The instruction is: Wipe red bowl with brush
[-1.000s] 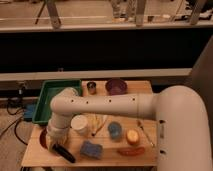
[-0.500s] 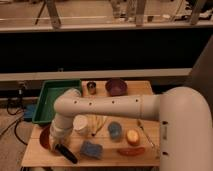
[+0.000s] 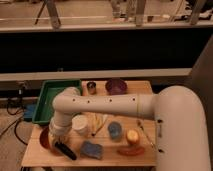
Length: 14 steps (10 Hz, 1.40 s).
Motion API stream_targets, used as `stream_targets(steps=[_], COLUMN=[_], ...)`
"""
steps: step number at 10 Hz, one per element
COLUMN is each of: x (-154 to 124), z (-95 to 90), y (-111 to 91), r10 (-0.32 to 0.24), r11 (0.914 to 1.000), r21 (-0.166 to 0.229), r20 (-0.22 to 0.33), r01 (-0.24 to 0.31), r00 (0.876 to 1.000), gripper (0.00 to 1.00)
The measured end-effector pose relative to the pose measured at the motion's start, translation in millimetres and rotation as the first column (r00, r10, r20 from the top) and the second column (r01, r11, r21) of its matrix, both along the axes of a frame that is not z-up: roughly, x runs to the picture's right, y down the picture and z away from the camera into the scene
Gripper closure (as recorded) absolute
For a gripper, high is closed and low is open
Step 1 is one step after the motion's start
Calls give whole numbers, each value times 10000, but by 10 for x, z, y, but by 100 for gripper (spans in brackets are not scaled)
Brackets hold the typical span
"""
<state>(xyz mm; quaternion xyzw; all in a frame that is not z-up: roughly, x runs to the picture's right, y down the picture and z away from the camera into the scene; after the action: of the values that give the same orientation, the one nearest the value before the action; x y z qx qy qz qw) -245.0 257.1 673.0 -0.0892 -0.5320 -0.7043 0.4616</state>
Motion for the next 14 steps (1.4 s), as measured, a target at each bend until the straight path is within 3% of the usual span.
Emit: stream_targets(steps=[4, 8, 10, 14], x=[-153, -253, -215, -48], z=[7, -138, -255, -394], y=[7, 117, 233, 279], r10=[-274, -645, -809, -784], r11=[9995, 9969, 9941, 9940], r21=[-130, -415, -679, -746], r20=[386, 684, 552, 191], r01=[279, 675, 846, 797], r00=[9989, 9956, 9952, 9967], gripper=[100, 100, 100, 100])
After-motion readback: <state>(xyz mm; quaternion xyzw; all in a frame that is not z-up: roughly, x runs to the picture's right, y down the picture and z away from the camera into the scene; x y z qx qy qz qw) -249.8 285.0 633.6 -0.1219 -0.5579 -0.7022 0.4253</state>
